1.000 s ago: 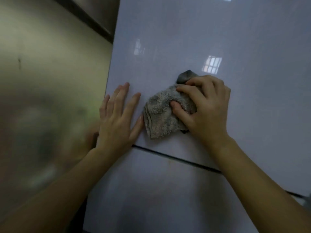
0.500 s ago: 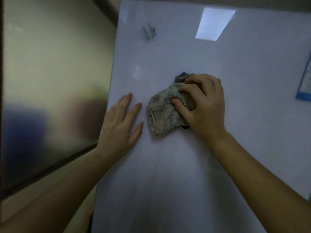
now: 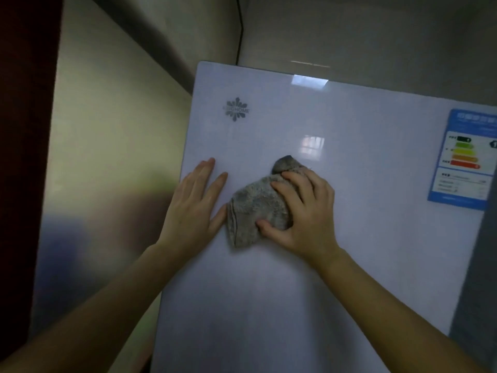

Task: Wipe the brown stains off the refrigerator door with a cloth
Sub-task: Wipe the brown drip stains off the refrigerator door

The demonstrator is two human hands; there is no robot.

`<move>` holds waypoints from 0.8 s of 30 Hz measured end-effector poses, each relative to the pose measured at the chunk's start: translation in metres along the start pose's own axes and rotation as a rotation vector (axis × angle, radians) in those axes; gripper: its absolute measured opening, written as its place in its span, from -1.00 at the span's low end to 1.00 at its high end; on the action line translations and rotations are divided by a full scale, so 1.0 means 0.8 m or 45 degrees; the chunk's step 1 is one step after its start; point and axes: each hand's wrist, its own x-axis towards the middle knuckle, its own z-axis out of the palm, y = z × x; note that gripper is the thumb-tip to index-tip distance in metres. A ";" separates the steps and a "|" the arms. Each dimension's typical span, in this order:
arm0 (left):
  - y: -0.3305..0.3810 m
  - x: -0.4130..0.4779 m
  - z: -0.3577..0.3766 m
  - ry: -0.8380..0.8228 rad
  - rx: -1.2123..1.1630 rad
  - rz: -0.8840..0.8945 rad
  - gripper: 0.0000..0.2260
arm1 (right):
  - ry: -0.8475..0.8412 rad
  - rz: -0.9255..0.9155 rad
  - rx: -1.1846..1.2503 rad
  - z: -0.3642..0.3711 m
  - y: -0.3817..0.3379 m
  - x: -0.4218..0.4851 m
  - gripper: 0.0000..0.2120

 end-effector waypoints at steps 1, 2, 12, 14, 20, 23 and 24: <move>-0.002 0.000 0.000 -0.002 -0.009 0.006 -0.48 | -0.011 0.005 -0.021 0.000 -0.003 -0.002 -0.41; -0.003 -0.001 0.000 -0.002 -0.013 0.015 -0.48 | -0.009 0.018 -0.040 -0.001 -0.005 -0.002 -0.43; -0.016 -0.010 0.006 0.131 -0.026 -0.006 -0.55 | 0.094 0.205 -0.077 0.006 0.005 0.066 -0.52; -0.017 -0.010 0.008 0.137 -0.015 -0.003 -0.55 | 0.150 0.285 -0.045 0.013 0.010 0.105 -0.52; -0.019 -0.019 0.016 0.102 -0.011 -0.015 -0.50 | 0.219 0.325 0.028 0.053 -0.012 0.223 -0.53; -0.022 -0.019 0.019 0.087 -0.002 0.009 -0.49 | 0.146 0.166 0.047 0.079 -0.041 0.243 -0.51; -0.023 -0.020 0.020 0.083 0.003 0.018 -0.49 | 0.117 0.102 0.047 0.086 -0.048 0.238 -0.51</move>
